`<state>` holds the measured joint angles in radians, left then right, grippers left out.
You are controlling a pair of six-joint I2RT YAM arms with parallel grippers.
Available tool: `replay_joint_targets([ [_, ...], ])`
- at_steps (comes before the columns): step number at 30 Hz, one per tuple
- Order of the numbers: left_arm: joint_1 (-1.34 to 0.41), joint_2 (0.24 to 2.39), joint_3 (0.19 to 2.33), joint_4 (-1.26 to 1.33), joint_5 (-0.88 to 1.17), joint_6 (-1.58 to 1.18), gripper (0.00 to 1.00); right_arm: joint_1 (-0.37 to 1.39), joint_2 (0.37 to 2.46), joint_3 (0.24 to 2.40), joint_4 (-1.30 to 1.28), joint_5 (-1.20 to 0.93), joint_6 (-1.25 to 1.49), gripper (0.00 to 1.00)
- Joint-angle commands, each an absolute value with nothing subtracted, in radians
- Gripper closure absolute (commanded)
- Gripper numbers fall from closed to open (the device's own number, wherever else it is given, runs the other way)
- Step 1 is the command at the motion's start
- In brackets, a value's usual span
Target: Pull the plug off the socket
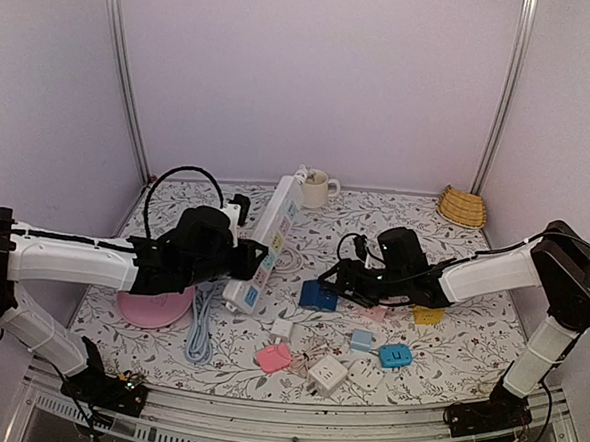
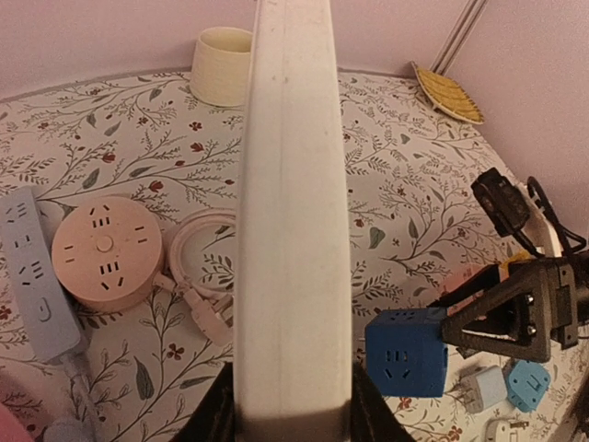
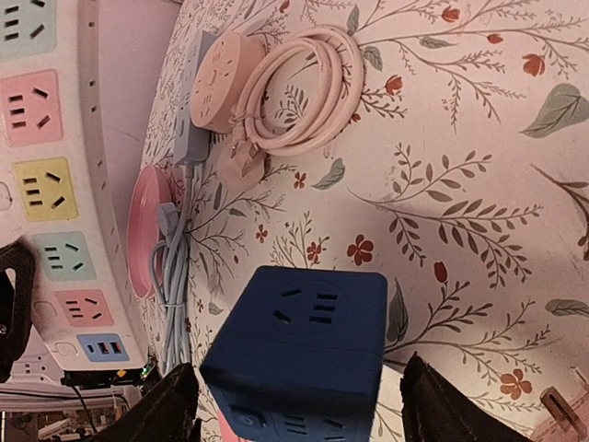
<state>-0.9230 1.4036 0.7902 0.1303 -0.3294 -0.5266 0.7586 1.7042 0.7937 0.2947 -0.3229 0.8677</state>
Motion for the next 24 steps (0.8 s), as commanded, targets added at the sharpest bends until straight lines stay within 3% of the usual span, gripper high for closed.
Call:
replay_joint_targets([
  [1,-0.927,1.431,0.859,0.189,-0.304,-0.497,1.0,0.759,1.671,0.796,0.303,-0.303,0.852,0.21],
  [16,-0.916,1.71,1.094,0.032,-0.212,-0.311,1.0,0.759,1.447,0.751,0.154,-0.151,0.814,0.0],
  [24,-0.906,1.889,1.297,-0.087,-0.211,-0.201,0.95,0.759,1.285,0.732,0.016,-0.025,0.774,0.01],
])
